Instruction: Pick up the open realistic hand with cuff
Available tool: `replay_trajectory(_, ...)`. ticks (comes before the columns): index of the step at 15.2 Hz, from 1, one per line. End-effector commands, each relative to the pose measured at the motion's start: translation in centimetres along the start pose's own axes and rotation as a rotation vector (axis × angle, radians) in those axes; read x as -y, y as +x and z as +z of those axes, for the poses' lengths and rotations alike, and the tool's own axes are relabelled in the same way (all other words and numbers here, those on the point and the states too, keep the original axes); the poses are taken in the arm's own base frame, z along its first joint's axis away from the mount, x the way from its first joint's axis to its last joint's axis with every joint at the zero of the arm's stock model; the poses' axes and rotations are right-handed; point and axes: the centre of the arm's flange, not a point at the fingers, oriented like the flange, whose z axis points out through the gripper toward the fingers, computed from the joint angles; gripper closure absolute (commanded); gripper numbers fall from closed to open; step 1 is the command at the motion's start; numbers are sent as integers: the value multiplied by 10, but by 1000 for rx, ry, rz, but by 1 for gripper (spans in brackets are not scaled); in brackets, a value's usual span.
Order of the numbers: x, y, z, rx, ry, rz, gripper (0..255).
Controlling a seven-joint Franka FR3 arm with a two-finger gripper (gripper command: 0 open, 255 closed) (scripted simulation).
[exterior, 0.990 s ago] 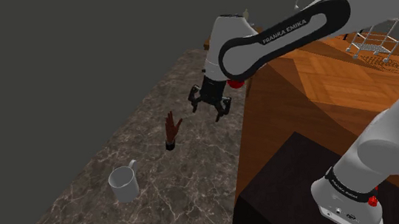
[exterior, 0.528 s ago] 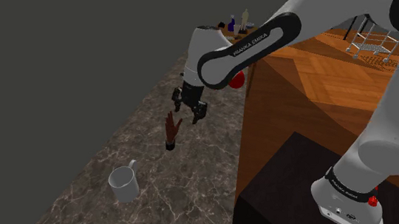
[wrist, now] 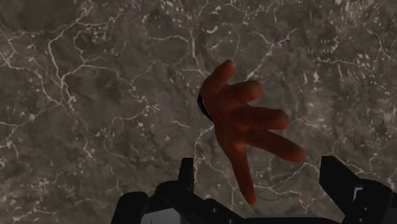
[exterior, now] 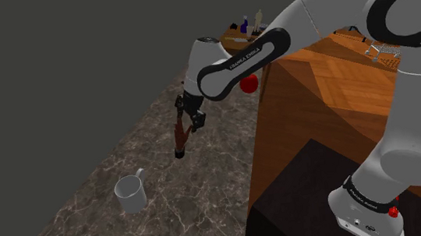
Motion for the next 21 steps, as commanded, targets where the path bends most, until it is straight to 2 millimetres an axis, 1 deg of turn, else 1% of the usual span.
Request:
replay_trajectory(1, -1, 2, 10, 0, 1, 1, 0)
replay_trajectory(3, -3, 5, 23, 0, 1, 1, 0)
replay_trajectory(5, -3, 5, 23, 0, 1, 1, 0)
replay_trajectory(6, -3, 5, 23, 0, 1, 1, 255)
replay_trajectory(15, -3, 5, 23, 0, 1, 1, 255)
replay_trajectory(21, 1, -1, -7, 0, 1, 1, 255)
